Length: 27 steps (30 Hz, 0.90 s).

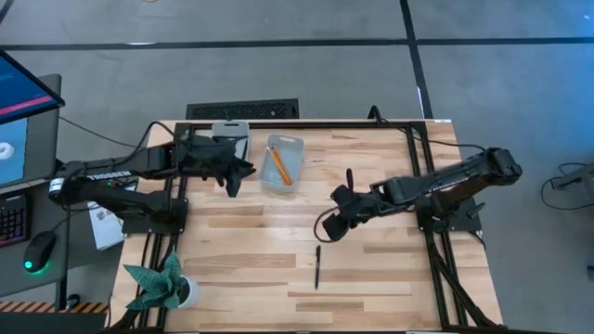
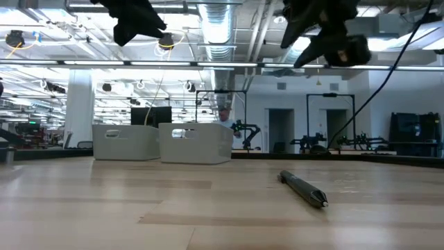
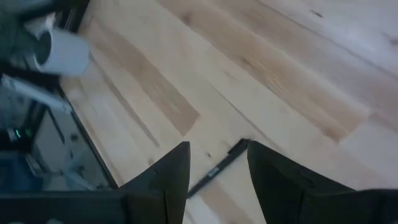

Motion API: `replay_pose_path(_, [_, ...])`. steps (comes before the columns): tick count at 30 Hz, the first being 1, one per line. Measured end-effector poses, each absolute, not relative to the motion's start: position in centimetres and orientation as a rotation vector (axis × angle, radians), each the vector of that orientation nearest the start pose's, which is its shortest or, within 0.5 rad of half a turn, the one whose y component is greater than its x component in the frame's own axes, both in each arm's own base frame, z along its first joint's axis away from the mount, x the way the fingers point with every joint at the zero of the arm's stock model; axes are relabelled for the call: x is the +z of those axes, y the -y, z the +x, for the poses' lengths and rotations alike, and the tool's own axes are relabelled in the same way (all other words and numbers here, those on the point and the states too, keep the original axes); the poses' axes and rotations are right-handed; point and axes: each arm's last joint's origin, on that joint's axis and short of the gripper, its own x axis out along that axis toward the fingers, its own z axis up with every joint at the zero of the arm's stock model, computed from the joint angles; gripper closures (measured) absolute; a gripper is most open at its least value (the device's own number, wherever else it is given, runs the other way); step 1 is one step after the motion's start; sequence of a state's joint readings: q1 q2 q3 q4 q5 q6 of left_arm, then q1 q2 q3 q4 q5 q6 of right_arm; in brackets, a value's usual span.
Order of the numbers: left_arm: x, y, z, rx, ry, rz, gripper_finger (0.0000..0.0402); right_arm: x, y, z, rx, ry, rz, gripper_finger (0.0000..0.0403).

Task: Sort pens & pencils
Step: Put the black pen into the left gray bin

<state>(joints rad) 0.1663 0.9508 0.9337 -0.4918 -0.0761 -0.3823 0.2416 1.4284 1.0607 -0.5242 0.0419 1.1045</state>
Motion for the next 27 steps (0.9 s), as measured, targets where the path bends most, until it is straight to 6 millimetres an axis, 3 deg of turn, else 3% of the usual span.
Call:
replay_pose_path(14, [31.9,-1.9,19.1,0.19,-0.6,-0.103,0.0308,27.6,-11.8,27.4,-0.516,-0.665,1.209,0.0221])
replay_pose_path(18, [32.0,-1.9,19.2,0.186,-0.591,-0.091,0.0308,27.4,-12.5,28.5,-0.526,-0.688,1.194,0.0221])
replay_pose_path(27, [31.9,-1.9,19.3,0.178,-0.596,-0.093,0.0308,25.6,-14.0,33.9,-0.608,-0.834,1.116,0.0221])
